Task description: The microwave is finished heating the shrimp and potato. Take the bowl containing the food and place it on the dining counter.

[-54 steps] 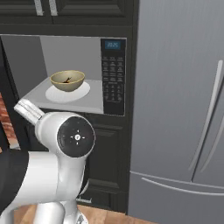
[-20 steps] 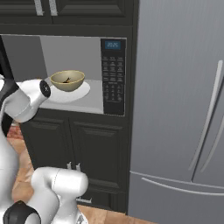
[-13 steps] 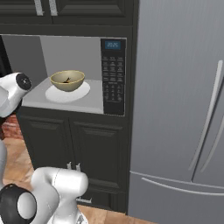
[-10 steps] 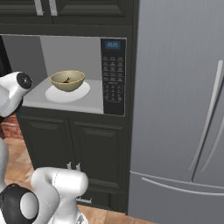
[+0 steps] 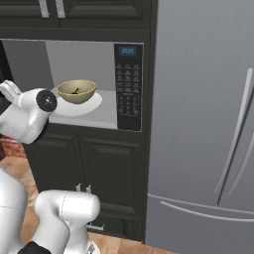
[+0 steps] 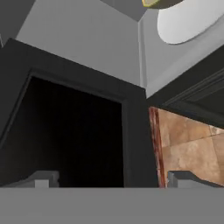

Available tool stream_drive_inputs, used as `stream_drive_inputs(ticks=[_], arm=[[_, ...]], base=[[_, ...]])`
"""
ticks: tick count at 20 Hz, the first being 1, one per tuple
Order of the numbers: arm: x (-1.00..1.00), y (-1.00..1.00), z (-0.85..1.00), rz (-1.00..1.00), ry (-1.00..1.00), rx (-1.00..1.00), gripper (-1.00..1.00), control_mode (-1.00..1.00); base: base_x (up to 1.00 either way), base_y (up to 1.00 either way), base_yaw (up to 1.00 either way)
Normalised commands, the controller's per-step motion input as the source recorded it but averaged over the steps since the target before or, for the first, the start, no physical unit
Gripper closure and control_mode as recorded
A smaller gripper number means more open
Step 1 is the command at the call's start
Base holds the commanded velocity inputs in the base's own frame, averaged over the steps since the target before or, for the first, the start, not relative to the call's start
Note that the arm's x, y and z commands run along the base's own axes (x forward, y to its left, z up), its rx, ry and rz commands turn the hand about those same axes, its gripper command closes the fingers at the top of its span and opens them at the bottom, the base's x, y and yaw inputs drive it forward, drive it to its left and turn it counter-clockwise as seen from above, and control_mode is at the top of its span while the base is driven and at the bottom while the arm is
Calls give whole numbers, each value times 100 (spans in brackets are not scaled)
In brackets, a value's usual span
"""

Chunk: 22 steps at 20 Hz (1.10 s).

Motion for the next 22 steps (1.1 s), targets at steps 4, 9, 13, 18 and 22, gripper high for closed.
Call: stream_drive_inputs(ticks=[4, 9, 13, 18, 22], arm=[[0, -100, 0, -42, 0, -6, -100, -100], [12, -100, 6, -44, 14, -1, -100, -100], [58, -95, 22, -11, 38, 13, -100, -100], [17, -9, 0, 0, 7, 2, -100, -100], [82, 4, -7, 1, 2, 0, -100, -100]], base=[[0, 0, 0], [0, 0, 0], [0, 0, 0], [0, 0, 0], [0, 0, 0]])
